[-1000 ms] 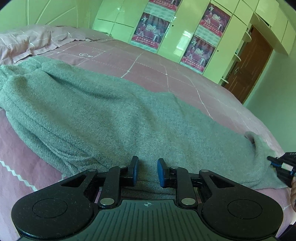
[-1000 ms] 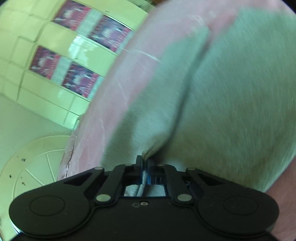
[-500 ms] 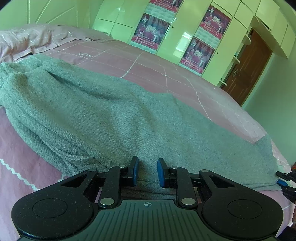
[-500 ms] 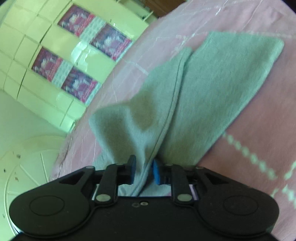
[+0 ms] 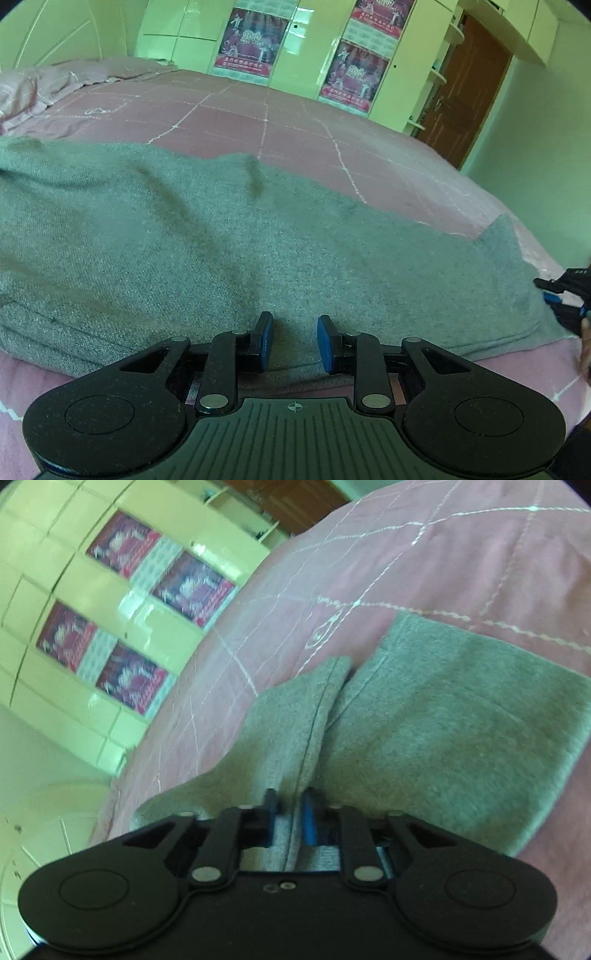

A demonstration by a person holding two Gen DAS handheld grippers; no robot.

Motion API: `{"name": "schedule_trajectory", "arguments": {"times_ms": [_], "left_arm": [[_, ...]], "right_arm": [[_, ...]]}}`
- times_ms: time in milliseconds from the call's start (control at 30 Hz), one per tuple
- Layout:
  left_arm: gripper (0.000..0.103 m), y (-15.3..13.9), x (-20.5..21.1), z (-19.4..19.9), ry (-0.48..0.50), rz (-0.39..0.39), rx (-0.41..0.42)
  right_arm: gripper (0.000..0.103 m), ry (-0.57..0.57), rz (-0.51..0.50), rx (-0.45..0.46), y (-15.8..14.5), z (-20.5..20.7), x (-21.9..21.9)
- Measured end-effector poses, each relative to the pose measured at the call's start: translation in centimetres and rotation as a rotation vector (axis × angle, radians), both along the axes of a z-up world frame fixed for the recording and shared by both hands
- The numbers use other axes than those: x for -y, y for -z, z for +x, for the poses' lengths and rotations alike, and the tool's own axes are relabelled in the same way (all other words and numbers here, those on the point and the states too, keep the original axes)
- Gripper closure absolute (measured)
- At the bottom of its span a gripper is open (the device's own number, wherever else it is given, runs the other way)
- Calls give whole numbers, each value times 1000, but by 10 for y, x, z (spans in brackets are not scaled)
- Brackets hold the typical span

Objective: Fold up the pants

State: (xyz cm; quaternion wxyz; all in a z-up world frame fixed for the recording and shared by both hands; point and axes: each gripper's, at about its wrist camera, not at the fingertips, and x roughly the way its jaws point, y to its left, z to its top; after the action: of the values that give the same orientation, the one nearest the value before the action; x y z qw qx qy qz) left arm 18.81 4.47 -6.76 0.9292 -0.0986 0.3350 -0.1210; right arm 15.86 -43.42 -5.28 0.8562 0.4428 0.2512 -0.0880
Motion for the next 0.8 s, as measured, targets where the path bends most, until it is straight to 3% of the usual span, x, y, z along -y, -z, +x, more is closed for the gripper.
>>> {"name": "schedule_trajectory", "arguments": {"times_ms": [133,200,233,300,367,400,467,533,667,733,800], "left_arm": [[75,-5,20,0,-51,96,-3],[75,-6,21,-1,-46,105,-3],[75,-6,19,-2,-44,94,-5],[75,-6,14,-1,-33,74,-12],[75,-6,12,0,-28,60,-17],[75,-6,12,0,-26,56,-19],[75,-7,11,0,-16,62,-22],[75,-8,9,1,-9,57,-29],[75,-8,8,0,-10,51,-29],[75,-7,10,-1,-11,55,-21],[75,-7,10,3,-9,56,-22]], "right_arm": [[103,-6,-150,139,-44,-32,-9],[103,1,-203,226,-65,-55,-10],[103,8,-218,237,-66,-68,-11],[103,15,-237,138,-48,-83,-10],[103,1,-130,-15,-3,-87,4],[103,11,-21,9,14,-93,15],[103,72,98,97,22,-106,27],[90,135,82,119,16,-110,31],[81,257,86,110,13,-112,46],[86,283,116,93,20,-107,57],[103,269,84,52,16,-94,60]]}}
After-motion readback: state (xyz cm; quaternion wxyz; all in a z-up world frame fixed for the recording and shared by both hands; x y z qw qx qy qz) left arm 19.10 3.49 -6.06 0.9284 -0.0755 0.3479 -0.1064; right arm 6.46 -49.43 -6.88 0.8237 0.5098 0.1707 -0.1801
